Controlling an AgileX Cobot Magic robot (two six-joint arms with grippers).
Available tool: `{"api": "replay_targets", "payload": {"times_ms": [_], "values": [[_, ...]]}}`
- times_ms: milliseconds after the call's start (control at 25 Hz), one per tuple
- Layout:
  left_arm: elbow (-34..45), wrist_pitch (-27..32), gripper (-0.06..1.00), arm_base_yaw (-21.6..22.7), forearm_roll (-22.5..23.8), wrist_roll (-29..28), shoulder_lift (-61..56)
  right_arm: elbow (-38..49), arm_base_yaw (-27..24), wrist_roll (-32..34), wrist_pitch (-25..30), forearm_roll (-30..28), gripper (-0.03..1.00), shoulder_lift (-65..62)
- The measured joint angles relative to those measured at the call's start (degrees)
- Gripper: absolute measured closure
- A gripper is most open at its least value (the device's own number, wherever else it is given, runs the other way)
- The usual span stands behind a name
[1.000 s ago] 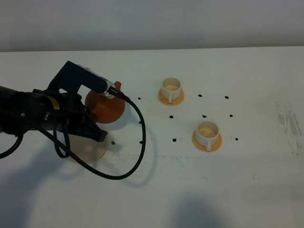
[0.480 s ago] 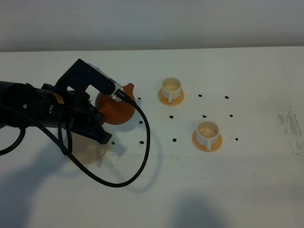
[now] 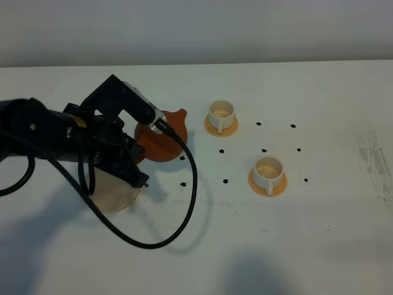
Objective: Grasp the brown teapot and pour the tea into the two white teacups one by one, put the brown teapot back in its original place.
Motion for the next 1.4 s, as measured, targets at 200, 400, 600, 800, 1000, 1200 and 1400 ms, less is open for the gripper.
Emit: {"api": "replay_targets", "payload": {"times_ms": [200,400,600,800,1000,1200,1400], "values": [[-5.09,2.93,0.85,-0.52,0.04,-0.37,3.29,0.0,0.0,0.0,0.0,0.0,0.75,0.0],[-10.25,5.58,0.85,-2.08,0.11,-0.06,7.74,0.0,0.0,0.0,0.0,0.0,0.75,0.0],[-15.6,8.47,0.85,-3.74,0.11,1.65,12.29,0.0,0.0,0.0,0.0,0.0,0.75,0.0],[-19.54,10.58,0.85,-4.58,0.06,4.49,15.72,0.0,0.0,0.0,0.0,0.0,0.75,0.0],[-21.74,11.75,0.85,-5.36,0.07,8.57,18.0,0.0,0.0,0.0,0.0,0.0,0.75,0.0],[-23.53,12.46,0.85,-6.17,0.12,12.35,19.41,0.0,0.0,0.0,0.0,0.0,0.75,0.0],[-23.77,12.46,0.85,-6.28,0.12,16.56,20.01,0.0,0.0,0.0,0.0,0.0,0.75,0.0]]}}
